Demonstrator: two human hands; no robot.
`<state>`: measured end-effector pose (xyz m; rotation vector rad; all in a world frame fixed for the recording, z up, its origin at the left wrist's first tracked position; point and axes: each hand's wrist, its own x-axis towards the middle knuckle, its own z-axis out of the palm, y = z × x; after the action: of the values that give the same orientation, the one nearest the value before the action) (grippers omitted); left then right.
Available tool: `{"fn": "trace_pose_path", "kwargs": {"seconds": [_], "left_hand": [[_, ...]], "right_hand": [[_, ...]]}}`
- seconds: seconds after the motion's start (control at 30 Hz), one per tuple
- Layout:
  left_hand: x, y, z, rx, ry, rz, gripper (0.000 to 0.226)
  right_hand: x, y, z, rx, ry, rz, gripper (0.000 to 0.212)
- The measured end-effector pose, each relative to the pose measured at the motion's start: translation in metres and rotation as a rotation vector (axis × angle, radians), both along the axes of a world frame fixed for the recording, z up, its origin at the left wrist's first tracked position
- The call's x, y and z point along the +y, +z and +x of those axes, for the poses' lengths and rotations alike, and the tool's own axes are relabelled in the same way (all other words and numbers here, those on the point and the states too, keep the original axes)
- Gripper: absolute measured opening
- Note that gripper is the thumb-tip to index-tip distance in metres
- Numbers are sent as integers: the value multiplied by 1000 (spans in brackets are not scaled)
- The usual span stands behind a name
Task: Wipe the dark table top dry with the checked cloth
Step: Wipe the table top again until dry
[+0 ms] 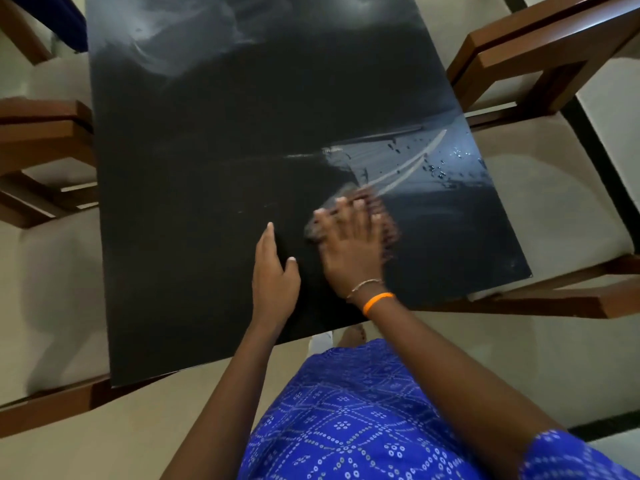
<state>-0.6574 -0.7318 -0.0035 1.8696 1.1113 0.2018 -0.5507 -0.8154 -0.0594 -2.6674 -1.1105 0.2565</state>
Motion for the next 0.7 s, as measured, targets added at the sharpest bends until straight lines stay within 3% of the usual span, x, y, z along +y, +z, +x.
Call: {"fn": "trace_pose_path", "kwargs": {"seconds": [0.1,0.23,0.5,0.63,0.7], "left_hand": [[9,2,0,-41,55,13,64],[17,0,1,-21,52,21,64],[19,-2,9,71,55,-29,69],[22,-1,8,58,90,-78,69],[26,2,7,46,121,-92,69]], "right_hand": [[37,-1,-34,39,291,-2,53],[29,-4,-1,3,366,18,51],[-56,-3,160,-65,-332,-56,50],[-51,0,162,-51,-497,-78,53],[-34,2,142,-39,-468,-70,57]]}}
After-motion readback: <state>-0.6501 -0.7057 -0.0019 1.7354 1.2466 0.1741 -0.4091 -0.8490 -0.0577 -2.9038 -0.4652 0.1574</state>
